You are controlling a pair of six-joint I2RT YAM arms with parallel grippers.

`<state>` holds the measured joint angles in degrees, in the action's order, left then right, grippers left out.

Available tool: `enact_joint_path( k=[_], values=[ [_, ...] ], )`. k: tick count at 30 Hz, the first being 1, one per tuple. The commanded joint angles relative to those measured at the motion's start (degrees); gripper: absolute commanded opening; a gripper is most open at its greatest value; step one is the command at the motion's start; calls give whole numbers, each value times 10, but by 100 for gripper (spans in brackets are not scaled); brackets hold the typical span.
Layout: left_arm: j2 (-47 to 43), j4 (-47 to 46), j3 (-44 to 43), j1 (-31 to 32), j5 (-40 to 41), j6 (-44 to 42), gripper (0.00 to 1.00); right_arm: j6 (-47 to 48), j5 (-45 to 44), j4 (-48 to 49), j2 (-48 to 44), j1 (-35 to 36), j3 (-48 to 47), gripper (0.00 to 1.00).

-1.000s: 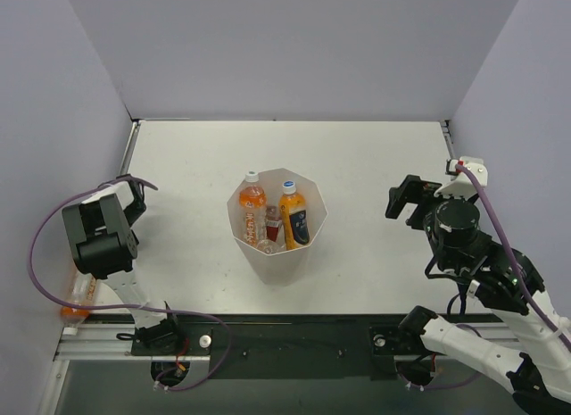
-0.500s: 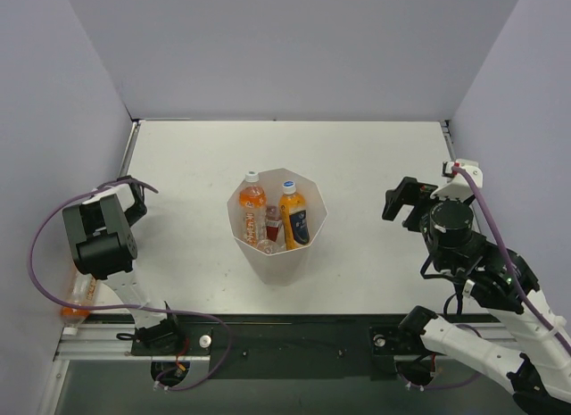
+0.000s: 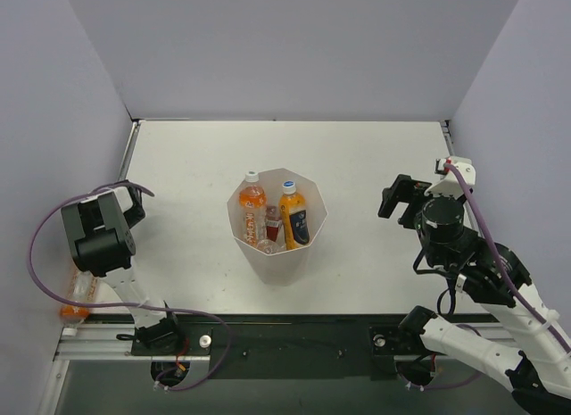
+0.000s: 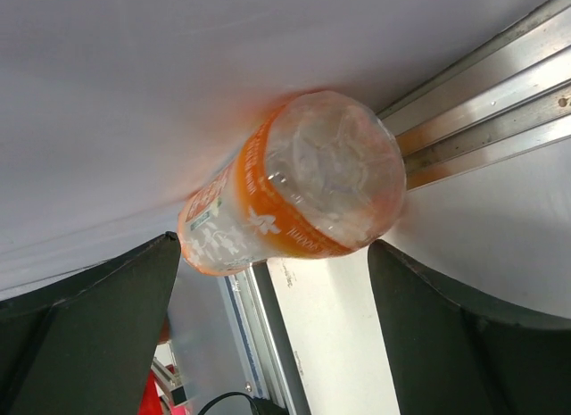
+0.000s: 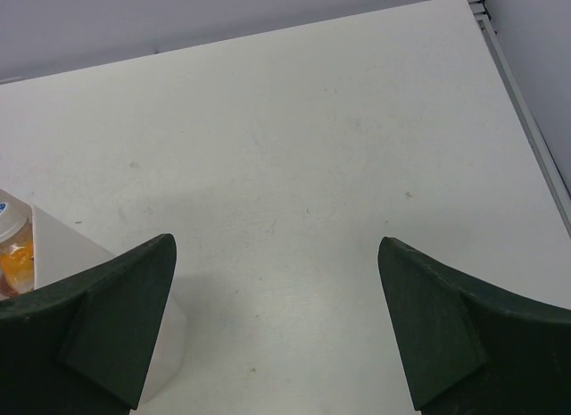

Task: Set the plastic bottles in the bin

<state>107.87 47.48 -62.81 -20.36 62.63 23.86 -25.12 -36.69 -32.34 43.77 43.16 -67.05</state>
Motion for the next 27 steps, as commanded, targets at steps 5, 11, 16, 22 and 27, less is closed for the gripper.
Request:
enact_joint_path(
  k=[5, 11, 16, 22, 27],
  values=[
    [38, 7, -22, -8, -11, 39, 97, 4, -28, 21, -5, -4, 4, 90],
    [55, 17, -28, -14, -31, 42, 97, -25, -10, 20, 4, -5, -3, 90],
    [47, -6, -22, -19, -70, 25, 97, -26, -5, 20, 10, -6, -8, 90],
    [45, -9, -17, -18, -33, 29, 97, -34, 5, 20, 16, -6, -8, 90],
    [47, -19, -25, -23, -34, 21, 97, -46, 11, 20, 15, -5, -5, 90]
  ],
)
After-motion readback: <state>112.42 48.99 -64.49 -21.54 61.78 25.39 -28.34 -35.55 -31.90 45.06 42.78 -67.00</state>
